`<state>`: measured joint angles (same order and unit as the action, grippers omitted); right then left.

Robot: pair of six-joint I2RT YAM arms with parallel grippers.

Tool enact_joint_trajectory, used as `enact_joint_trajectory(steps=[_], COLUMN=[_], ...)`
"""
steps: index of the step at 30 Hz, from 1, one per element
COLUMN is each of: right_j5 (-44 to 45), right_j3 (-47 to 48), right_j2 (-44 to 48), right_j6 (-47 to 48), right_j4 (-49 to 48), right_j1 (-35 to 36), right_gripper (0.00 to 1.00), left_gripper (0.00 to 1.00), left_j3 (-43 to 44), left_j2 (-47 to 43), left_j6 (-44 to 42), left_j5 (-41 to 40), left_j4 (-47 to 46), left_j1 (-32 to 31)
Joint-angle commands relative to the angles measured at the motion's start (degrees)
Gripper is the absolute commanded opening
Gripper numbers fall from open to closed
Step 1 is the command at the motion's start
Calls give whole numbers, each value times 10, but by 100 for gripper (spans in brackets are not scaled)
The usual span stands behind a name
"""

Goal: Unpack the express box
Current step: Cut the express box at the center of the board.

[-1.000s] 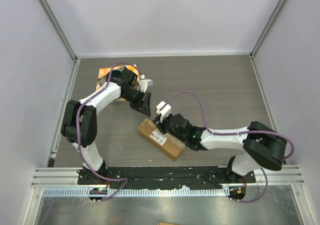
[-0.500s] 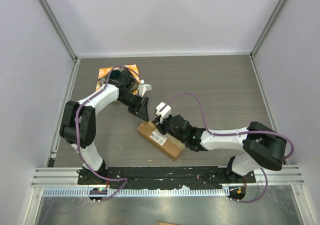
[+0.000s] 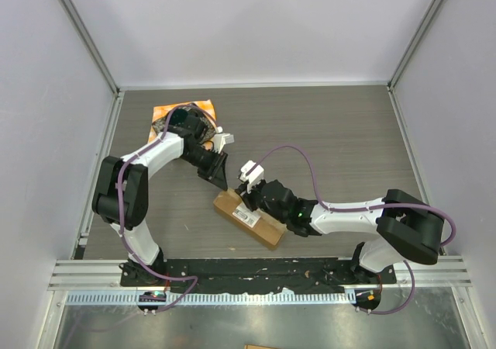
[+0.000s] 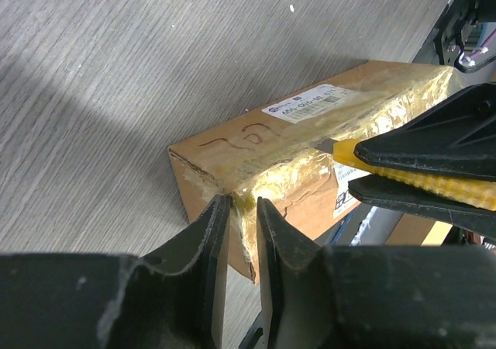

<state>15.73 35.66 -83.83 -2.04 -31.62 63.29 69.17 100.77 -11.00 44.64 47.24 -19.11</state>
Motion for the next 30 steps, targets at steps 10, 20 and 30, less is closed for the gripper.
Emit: enact_joint_trajectory(steps=[10,20,30], right_j5=[11,69,121], right_j3=[-5,-39,-43], right_j2=[8,66,75], right_j6=[-11,-52,-90], right_j4=[21,74,118], right_j1=[27,78,119], right_gripper=[1,1,1], left_gripper=[0,0,0], left_j3=[-25,-53,-63], left_j2=[-15,-31,-51], left_j6=[41,56,65], left_j5=[-61,-156,-184], left_j4=[-61,-85,-86], left_j1=[-10,-10,-10])
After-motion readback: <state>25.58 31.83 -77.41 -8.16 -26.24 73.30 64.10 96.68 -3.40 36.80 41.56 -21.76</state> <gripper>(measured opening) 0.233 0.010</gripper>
